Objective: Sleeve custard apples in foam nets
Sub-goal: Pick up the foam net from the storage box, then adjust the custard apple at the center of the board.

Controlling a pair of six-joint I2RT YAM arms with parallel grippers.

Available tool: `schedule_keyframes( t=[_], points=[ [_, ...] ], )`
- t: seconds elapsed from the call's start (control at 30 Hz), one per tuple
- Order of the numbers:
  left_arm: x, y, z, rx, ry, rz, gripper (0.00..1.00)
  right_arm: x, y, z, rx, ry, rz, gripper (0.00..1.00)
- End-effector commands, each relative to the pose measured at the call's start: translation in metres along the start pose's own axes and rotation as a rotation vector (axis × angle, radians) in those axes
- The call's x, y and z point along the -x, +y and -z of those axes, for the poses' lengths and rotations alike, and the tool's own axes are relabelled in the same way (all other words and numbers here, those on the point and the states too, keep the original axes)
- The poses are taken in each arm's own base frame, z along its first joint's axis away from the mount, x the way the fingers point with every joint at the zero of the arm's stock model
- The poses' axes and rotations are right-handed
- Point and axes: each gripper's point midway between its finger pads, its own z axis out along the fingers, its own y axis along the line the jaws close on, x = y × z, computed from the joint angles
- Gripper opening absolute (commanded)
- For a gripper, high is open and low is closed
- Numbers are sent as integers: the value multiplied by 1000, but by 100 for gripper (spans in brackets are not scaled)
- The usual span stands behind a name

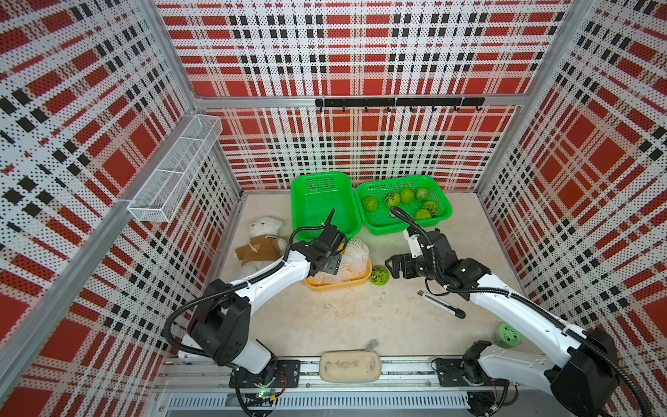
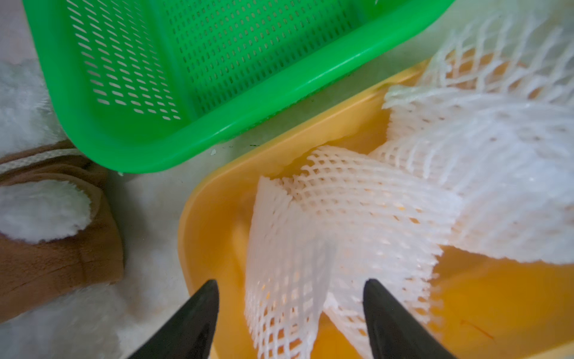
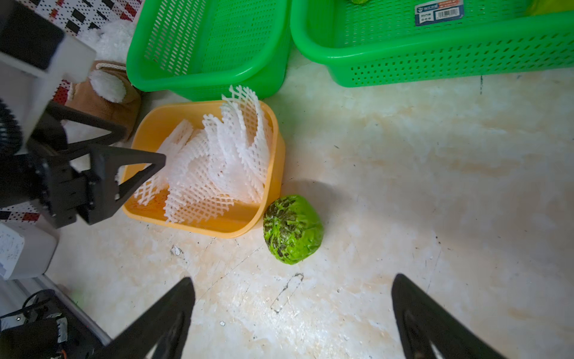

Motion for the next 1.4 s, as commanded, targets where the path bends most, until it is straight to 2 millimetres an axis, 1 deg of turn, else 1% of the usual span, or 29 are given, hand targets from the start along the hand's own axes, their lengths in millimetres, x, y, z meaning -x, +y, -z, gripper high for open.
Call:
schedule_keyframes(
  t=[0.0, 0.13, 0.2, 0.27, 0.33, 0.43, 0.47, 0.5, 0.53, 0.57, 0.73, 0.87, 0.97, 1.1, 1.2, 1.27, 1.37],
  points=[
    [12, 7, -1, 36, -4, 11, 71, 15, 15, 1, 69, -41, 63, 100],
    [9, 16, -14, 97, 42, 24, 61, 13, 21, -3, 101, -30, 93, 100],
    [8, 18, -19, 108, 58, 27, 54, 8, 20, -10, 102, -2, 99, 100],
    [7, 19, -23, 120, 69, 26, 51, 3, 20, -21, 98, 46, 99, 100],
    [7, 20, -24, 129, 73, 27, 36, -3, 20, -32, 99, 89, 97, 100],
    [9, 24, -21, 135, 66, 34, 17, -12, 18, -47, 101, 125, 94, 100],
    [10, 25, -18, 136, 58, 36, 12, -15, 17, -51, 101, 133, 95, 100],
    [11, 27, -15, 136, 51, 41, 9, -18, 15, -55, 99, 143, 97, 100],
    [13, 29, -10, 134, 40, 45, 3, -21, 15, -59, 103, 151, 101, 100],
    [15, 30, -5, 131, 30, 47, 1, -24, 14, -63, 107, 162, 105, 100],
    [24, 42, 24, 92, -30, 79, 0, -35, 15, -83, 145, 182, 154, 100],
    [28, 53, 49, 60, -80, 110, 0, -41, 11, -100, 140, 210, 187, 100],
    [30, 62, 67, 25, -121, 136, 0, -50, 7, -111, 137, 240, 205, 100],
    [34, 72, 90, -18, -186, 172, 0, -58, 6, -118, 153, 248, 229, 99],
    [39, 70, 105, -69, -233, 170, 0, -59, 0, -124, 126, 232, 243, 98],
    [43, 65, 115, -116, -269, 155, 0, -61, -5, -129, 108, 246, 252, 96],
    [50, 53, 129, -200, -319, 133, 0, -62, -12, -135, 79, 256, 252, 89]
  ],
)
